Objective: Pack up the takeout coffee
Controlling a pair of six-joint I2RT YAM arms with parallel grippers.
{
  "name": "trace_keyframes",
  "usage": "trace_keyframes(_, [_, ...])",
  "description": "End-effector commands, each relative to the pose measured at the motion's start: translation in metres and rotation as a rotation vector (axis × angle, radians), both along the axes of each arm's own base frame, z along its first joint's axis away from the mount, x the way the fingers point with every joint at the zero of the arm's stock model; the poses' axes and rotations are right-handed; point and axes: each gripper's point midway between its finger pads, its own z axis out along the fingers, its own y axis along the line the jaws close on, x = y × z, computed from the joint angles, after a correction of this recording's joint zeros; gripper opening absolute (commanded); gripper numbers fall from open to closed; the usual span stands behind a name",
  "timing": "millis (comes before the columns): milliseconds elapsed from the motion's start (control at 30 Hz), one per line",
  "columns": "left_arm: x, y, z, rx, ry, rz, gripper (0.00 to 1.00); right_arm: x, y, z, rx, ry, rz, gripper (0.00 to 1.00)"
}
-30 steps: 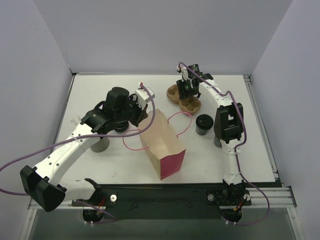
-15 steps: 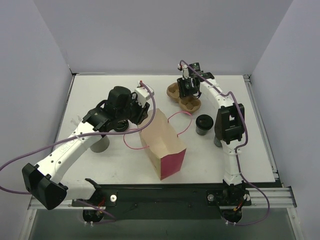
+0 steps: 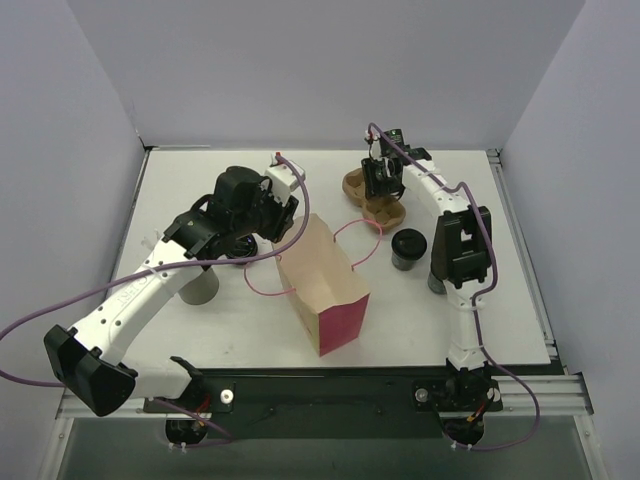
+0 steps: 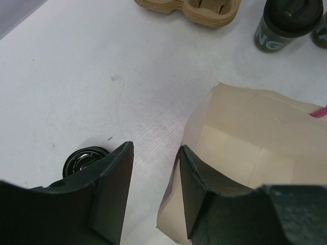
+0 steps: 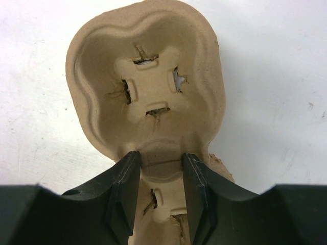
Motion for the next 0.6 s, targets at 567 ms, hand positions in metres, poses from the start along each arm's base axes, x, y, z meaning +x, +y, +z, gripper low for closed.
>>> trace_keyframes(567, [-0.003,0.008,0.028,-0.049,-0.065,0.024,0.53,0.006,-0.012,0.038,0.033,-0.074,-0.073,0.31])
